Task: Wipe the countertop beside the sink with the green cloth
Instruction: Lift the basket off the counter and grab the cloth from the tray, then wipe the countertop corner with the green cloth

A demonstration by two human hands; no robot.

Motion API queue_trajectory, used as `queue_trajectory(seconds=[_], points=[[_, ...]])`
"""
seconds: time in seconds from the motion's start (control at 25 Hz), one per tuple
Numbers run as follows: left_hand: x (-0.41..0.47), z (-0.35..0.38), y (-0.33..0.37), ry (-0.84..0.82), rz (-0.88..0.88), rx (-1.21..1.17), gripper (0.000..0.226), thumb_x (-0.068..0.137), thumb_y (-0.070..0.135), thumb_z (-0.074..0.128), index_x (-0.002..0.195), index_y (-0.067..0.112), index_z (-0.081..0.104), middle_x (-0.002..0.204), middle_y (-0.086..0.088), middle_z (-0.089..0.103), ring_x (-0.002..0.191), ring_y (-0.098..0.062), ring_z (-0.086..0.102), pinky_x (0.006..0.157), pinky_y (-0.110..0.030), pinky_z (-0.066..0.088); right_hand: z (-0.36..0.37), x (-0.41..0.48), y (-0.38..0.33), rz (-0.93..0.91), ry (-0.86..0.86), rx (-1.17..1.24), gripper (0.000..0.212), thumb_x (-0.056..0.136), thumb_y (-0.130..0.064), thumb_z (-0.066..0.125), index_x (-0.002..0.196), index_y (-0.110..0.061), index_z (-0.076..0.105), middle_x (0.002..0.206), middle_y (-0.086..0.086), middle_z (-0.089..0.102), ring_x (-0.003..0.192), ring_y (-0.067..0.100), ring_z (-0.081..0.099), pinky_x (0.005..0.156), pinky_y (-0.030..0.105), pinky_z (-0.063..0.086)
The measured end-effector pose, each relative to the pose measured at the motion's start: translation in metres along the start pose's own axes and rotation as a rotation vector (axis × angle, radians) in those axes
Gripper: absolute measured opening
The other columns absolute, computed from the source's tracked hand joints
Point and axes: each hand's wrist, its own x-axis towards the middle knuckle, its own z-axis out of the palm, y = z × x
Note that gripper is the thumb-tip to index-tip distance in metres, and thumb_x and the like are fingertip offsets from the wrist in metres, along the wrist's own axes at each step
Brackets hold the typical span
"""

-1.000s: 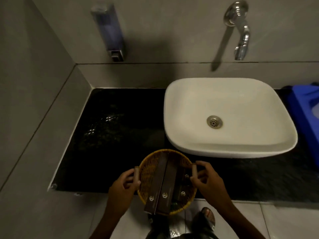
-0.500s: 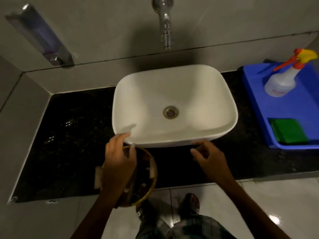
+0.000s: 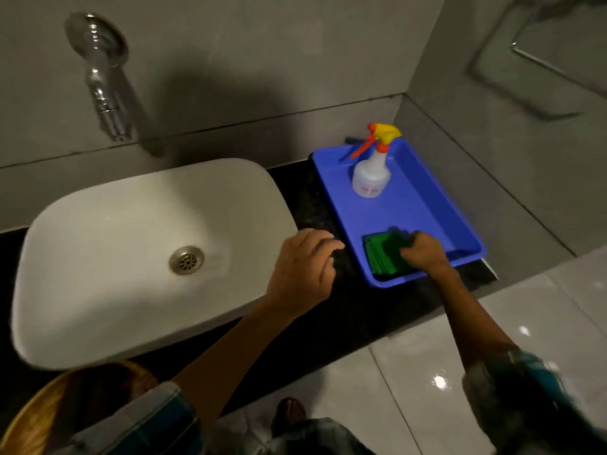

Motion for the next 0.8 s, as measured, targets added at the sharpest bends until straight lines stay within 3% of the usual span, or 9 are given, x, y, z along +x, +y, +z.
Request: queue_trajectory(seconds=[0.12,0.2,0.32,0.4,0.48,0.6,0.68,0.76,0.8], points=[[0.003,0.031,0.018,-0.094,0.093,-0.026,0.025,0.078,0.01,0.065,0.102,0.014,0.068,0.105,-0.006,0.068,0.103,-0.028,0.06,0.079,-0.039,0.047,0.011,0.018,0.014,0.135,-0.176,-0.019,0.075,0.082,-0.039,0.071,0.138,0.001,0.042,0.143,0.025,0.048,0.131,0.039,0.047,0.108,0.046,0.041],[-0.001,0.042,0.021,-0.135,0.117,-0.02,0.024,0.078,0.012,0.064,0.101,0.014,0.068,0.105,-0.006,0.068,0.104,-0.029,0.06,0.076,-0.038,0.046,0.014,0.024,0.014,0.184,-0.198,0.039,0.082,0.078,-0.04,0.075,0.141,0.0,0.04,0.146,0.022,0.046,0.132,0.038,0.046,0.11,0.049,0.039],[-0.004,0.044,0.018,-0.148,0.089,-0.091,0.026,0.079,0.009,0.063,0.104,0.01,0.067,0.108,-0.01,0.067,0.104,-0.031,0.059,0.08,-0.04,0.048,0.006,0.021,-0.001,0.206,-0.227,0.387,0.058,0.073,-0.02,0.08,0.123,0.002,0.059,0.124,0.022,0.064,0.11,0.034,0.063,0.09,0.04,0.053],[-0.006,0.034,0.017,-0.127,-0.014,-0.215,0.027,0.082,0.01,0.063,0.109,0.009,0.066,0.112,-0.011,0.066,0.104,-0.031,0.06,0.085,-0.043,0.05,-0.004,-0.001,-0.02,0.159,-0.18,0.611,0.028,0.071,-0.011,0.078,0.095,-0.003,0.067,0.096,0.017,0.071,0.081,0.028,0.067,0.069,0.034,0.056],[-0.009,0.015,0.017,-0.081,-0.191,-0.341,0.031,0.085,0.021,0.065,0.115,0.014,0.063,0.115,-0.006,0.064,0.103,-0.022,0.061,0.087,-0.04,0.051,-0.019,-0.034,-0.042,0.089,-0.144,0.841,0.016,0.07,-0.005,0.074,0.077,-0.012,0.061,0.076,0.011,0.067,0.064,0.021,0.062,0.053,0.026,0.053],[-0.011,-0.034,0.011,0.108,-0.487,-0.515,0.057,0.076,0.046,0.07,0.125,0.023,0.053,0.117,0.003,0.062,0.1,-0.01,0.062,0.085,-0.027,0.052,-0.045,-0.092,-0.077,-0.154,-0.336,1.221,0.02,0.069,0.0,0.07,0.083,-0.014,0.07,0.077,0.005,0.076,0.071,0.022,0.07,0.063,0.03,0.057],[-0.021,-0.083,-0.009,0.113,-0.696,-0.777,0.073,0.066,0.059,0.07,0.129,0.032,0.046,0.116,0.009,0.065,0.102,-0.007,0.064,0.084,-0.026,0.054,-0.053,-0.133,-0.117,-0.331,-0.515,1.286,0.029,0.065,-0.003,0.073,0.092,-0.012,0.075,0.086,0.007,0.078,0.079,0.022,0.074,0.068,0.03,0.062],[-0.045,-0.13,-0.038,0.049,-0.786,-1.019,0.062,0.07,0.051,0.073,0.124,0.033,0.05,0.095,0.011,0.074,0.093,-0.008,0.069,0.074,-0.026,0.058,-0.044,-0.167,-0.165,-0.422,-0.638,1.23,0.031,0.065,-0.003,0.075,0.094,-0.012,0.076,0.089,0.007,0.078,0.081,0.02,0.075,0.07,0.028,0.062],[-0.063,-0.153,-0.053,0.056,-0.791,-1.021,0.047,0.075,0.04,0.075,0.118,0.031,0.057,0.085,0.01,0.075,0.089,-0.011,0.071,0.07,-0.025,0.059,-0.032,-0.181,-0.19,-0.44,-0.687,1.205,0.033,0.065,-0.002,0.075,0.097,-0.012,0.076,0.089,0.007,0.078,0.082,0.02,0.074,0.07,0.027,0.062]])
